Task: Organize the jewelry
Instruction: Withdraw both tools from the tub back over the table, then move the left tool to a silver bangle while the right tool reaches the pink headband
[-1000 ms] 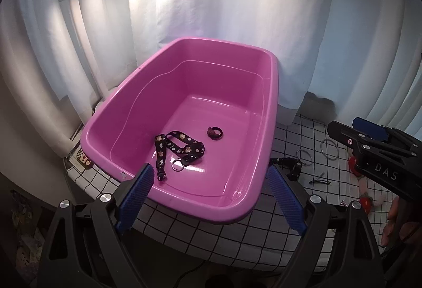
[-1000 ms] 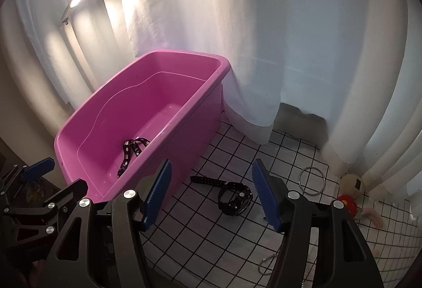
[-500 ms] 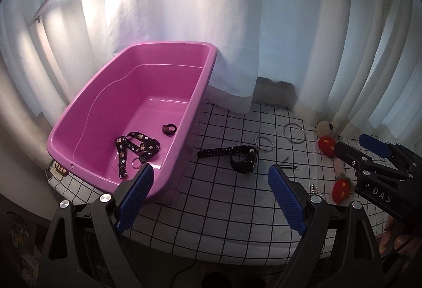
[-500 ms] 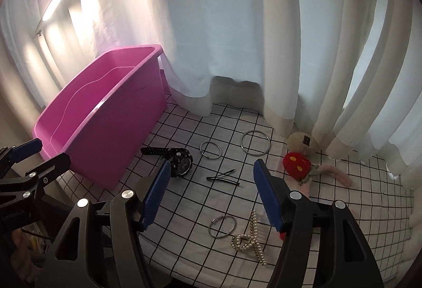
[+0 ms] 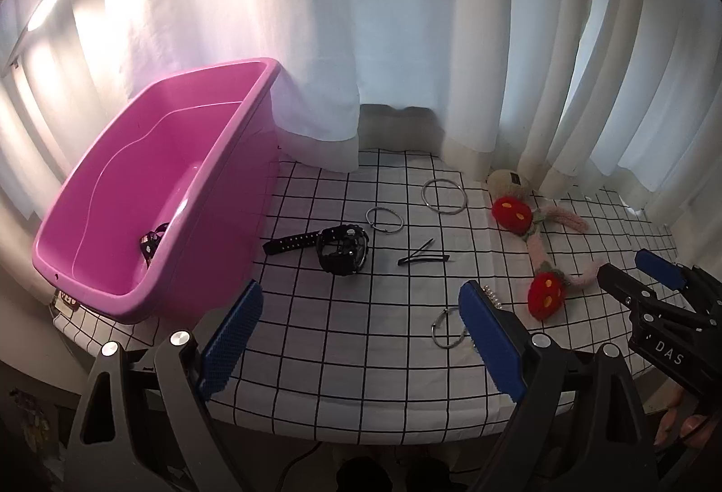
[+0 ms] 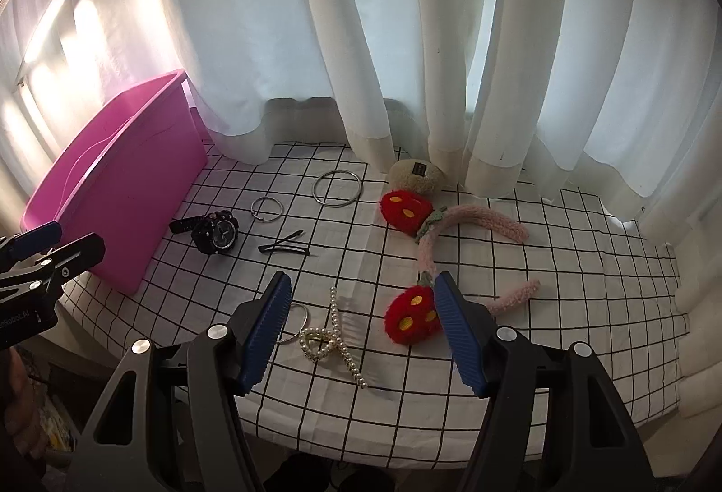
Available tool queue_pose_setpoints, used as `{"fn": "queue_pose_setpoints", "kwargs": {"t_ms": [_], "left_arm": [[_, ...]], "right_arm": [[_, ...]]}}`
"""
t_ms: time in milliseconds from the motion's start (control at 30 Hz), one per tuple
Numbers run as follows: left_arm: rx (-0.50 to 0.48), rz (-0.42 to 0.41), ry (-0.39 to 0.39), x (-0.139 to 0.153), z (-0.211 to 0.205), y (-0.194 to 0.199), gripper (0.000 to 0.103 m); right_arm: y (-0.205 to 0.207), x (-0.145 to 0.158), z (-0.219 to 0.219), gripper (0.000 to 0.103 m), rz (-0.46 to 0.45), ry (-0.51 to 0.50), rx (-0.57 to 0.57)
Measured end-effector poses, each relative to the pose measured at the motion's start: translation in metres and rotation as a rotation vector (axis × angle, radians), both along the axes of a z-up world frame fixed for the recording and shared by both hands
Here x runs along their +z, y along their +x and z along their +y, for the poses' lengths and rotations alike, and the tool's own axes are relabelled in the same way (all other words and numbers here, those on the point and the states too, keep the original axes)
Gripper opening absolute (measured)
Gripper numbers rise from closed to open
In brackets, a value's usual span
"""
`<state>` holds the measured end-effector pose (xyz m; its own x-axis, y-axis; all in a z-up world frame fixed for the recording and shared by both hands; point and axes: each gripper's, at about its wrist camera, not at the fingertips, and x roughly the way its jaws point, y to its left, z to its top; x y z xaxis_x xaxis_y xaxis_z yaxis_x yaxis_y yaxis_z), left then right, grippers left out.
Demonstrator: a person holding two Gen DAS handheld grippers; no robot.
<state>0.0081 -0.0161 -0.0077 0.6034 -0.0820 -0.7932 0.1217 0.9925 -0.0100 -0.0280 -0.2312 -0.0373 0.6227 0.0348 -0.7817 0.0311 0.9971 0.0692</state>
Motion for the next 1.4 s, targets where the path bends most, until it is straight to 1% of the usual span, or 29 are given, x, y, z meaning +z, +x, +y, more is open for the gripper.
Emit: {"fn": "queue_pose_setpoints", "kwargs": {"t_ms": [300,433,533,700,1000,1167,1400], "left_arm": [[-0.057,0.045,0.005,-0.031,-0.038,-0.006,0.087],[-0.064,0.077,-0.008,-0.049,-0.048,-0.007,0.087],[-0.055,0.095,-0.002,-0.063,-0.052,-0.009,0.087],[-0.038,0.126,0.005,-0.084,-0.056,-0.009,0.087],[-0.012,0.173,0.008,-0.127,-0.062,-0.005,0.087],[-0.008,0.179,0.029,-0.152,-0.067,-0.003,0.087],[-0.008,0.164,0.036,-0.174,-0.072,0.005,0.087]], "right_arm": [[-0.029,-0.028,-0.045,0.063,0.037,-0.021,-0.099],[-0.037,-0.044,-0.061,0.063,0.053,-0.023,-0.124],[-0.04,-0.056,-0.071,0.063,0.069,-0.017,-0.131],[-0.038,-0.076,-0.083,0.063,0.086,-0.005,-0.129],[-0.022,-0.103,-0.096,0.063,0.092,0.001,-0.097],[-0.012,-0.118,-0.097,0.063,0.093,0.001,-0.071],[-0.003,-0.133,-0.101,0.063,0.073,0.01,-0.054]]}}
